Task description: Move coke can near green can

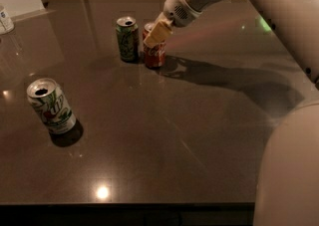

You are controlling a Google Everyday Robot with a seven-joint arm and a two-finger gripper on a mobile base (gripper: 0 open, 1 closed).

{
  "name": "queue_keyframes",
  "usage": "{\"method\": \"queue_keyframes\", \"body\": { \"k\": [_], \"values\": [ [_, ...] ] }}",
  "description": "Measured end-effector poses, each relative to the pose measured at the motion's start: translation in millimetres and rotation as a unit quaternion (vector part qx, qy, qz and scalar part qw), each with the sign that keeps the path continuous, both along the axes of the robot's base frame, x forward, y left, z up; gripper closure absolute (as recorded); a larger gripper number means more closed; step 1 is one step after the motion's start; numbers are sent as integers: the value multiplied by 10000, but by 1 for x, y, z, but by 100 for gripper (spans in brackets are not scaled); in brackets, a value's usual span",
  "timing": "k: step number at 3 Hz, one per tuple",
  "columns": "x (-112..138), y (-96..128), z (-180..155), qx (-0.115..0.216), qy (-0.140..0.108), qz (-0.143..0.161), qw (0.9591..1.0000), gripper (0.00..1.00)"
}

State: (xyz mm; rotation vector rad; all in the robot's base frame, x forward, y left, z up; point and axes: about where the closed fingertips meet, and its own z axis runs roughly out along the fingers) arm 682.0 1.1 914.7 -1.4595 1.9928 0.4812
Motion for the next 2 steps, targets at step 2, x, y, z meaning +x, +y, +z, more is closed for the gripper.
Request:
{"method": "queue_keyframes", "body": {
  "k": [2],
  "values": [
    [0,4,-3,-7,23,32,10000,0]
  ]
}}
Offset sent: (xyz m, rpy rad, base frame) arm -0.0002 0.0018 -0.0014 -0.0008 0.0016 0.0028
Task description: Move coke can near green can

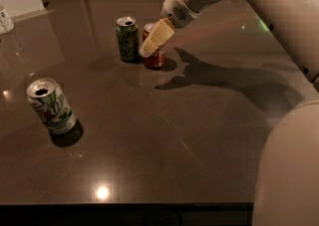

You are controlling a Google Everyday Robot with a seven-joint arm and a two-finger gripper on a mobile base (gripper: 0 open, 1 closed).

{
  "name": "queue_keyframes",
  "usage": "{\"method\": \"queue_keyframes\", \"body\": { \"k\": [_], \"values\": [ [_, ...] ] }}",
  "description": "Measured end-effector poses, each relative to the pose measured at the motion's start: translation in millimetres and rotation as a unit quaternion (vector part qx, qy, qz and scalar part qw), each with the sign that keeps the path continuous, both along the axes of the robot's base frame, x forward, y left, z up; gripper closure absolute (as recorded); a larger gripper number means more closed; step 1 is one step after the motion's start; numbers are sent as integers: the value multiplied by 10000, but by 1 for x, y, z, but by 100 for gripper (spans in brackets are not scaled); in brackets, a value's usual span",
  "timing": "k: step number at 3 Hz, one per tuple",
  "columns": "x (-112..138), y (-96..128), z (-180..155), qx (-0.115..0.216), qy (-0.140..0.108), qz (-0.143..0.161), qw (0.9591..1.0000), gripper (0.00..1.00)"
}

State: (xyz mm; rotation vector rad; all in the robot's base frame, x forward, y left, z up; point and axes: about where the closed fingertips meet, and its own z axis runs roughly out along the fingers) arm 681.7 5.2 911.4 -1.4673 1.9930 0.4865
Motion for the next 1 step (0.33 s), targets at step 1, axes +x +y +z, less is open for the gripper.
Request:
{"method": "queue_keyframes", "body": {
  "k": [1],
  "values": [
    [0,0,0,0,1,1,10000,0]
  ]
}}
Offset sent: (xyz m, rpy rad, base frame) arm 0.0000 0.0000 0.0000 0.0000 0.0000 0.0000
